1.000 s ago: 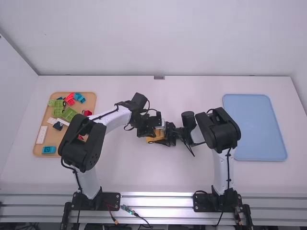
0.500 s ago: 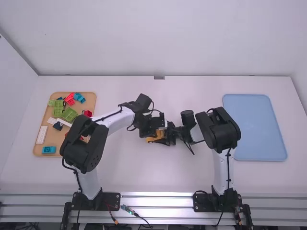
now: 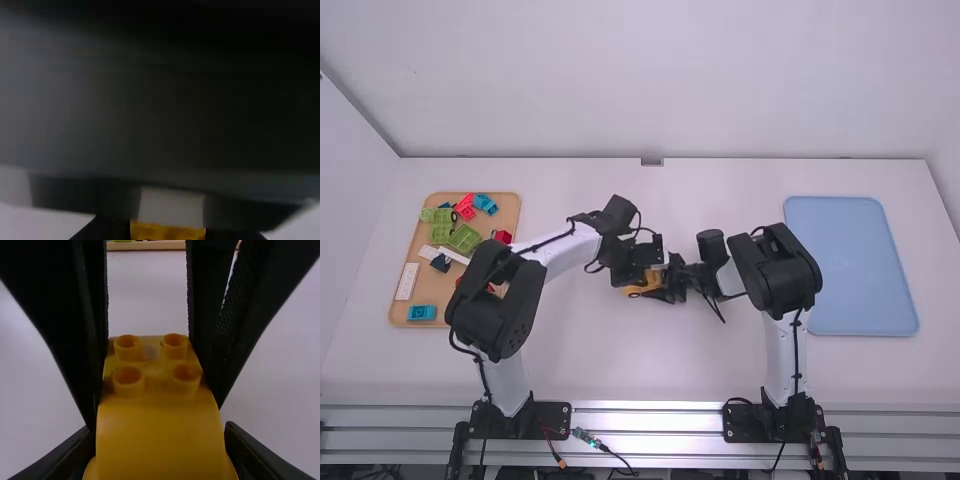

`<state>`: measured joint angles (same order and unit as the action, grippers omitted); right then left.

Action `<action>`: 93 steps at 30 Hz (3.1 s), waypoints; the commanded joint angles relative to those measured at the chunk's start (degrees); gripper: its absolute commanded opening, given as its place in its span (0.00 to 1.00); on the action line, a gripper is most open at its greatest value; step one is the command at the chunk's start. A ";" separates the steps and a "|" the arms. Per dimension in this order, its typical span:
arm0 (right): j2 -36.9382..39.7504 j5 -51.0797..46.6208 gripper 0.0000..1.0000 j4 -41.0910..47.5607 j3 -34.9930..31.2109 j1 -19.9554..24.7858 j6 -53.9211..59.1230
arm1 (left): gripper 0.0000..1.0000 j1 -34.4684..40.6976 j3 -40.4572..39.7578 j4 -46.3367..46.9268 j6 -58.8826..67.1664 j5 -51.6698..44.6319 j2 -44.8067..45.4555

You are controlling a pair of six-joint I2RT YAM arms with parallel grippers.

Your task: Assemble lego blocks to make yellow taxi

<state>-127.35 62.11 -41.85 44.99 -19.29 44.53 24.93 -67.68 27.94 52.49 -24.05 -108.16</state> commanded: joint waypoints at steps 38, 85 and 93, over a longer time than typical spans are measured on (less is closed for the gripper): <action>-1.11 -4.70 0.44 0.51 0.00 -0.15 -1.25 | 0.09 -14.69 14.36 -2.12 12.41 4.26 4.85; -1.11 -4.72 0.58 0.29 0.04 -0.15 -2.69 | 0.99 -25.68 26.21 -24.72 17.66 -23.54 6.25; -1.11 -4.72 0.66 0.33 0.04 -0.13 -2.69 | 0.99 -25.68 29.31 -31.30 10.29 -22.82 6.25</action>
<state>-127.39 58.54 -41.69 45.04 -19.33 42.35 -0.91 -38.72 -3.64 65.63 -45.41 -102.63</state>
